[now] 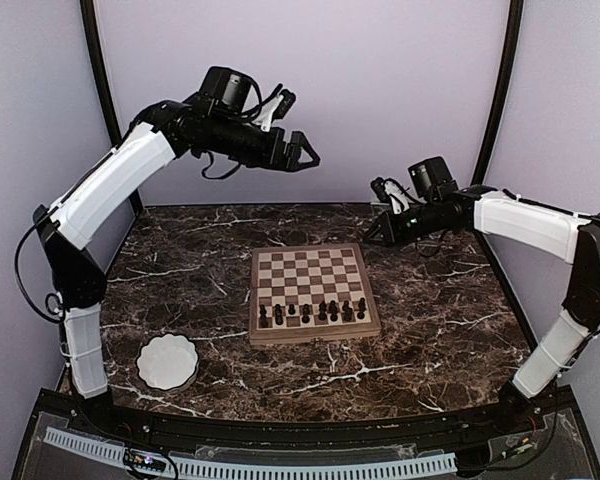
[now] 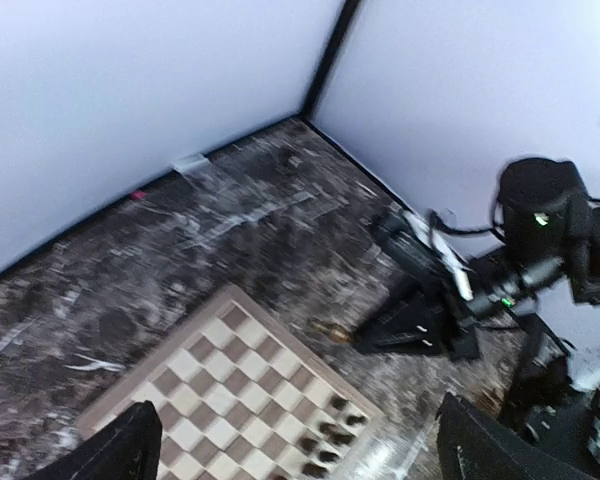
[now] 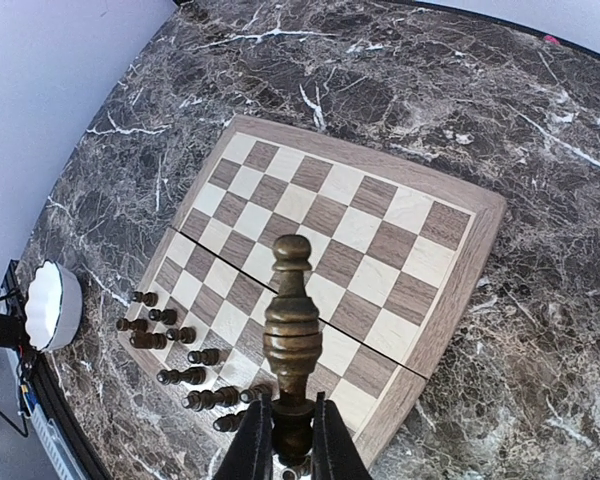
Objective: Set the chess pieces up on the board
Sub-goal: Pass from the right arm to the left
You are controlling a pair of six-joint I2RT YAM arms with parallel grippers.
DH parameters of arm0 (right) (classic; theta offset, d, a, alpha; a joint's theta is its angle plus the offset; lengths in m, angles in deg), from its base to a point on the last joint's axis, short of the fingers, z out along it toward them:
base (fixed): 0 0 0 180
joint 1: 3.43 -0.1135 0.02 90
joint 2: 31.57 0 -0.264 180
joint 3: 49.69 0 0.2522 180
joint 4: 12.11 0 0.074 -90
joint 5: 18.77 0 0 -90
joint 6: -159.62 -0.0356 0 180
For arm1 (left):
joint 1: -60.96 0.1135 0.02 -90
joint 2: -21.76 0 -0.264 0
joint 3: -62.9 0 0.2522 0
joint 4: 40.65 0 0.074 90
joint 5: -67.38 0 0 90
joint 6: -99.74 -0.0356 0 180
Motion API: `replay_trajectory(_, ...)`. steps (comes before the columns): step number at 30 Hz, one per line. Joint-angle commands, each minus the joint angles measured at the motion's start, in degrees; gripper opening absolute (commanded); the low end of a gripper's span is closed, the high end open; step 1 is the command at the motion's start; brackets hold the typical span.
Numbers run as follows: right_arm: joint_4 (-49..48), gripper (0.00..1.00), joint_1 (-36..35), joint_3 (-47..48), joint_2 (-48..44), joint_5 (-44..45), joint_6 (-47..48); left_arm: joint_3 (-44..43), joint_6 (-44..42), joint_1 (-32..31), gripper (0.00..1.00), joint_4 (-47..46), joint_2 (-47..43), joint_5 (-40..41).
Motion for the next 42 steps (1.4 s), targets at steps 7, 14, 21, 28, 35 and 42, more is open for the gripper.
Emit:
replay_trajectory(7,1.77,0.05,-0.95,1.52,-3.73,-4.62,1.81,43.93,9.73,9.23,0.76,-42.5,-23.94,15.3)
replay_trajectory(14,2.07,0.05,-5.04,-1.07,-4.06,-9.09,6.33,45.58,17.84,9.78,0.48,-33.32,-17.8,-17.59)
replay_trajectory(21,2.08,0.05,-9.03,-2.58,-2.38,-9.79,7.68,64.26,34.65,8.47,0.43,-68.03,-16.68,-46.59)
replay_trajectory(28,2.67,0.05,-11.7,0.28,0.06,-10.38,8.36,64.02,36.79,5.62,0.4,-66.09,-11.95,-48.35)
replay_trajectory(35,3.61,0.05,-12.3,2.25,1.21,-11.36,9.17,63.59,38.92,5.08,0.32,-66.6,-9.88,-49.64)
replay_trajectory(42,3.26,0.05,-12.63,2.84,1.07,-12.44,8.68,62.87,37.04,4.91,0.33,-63.16,-8.98,-48.3)
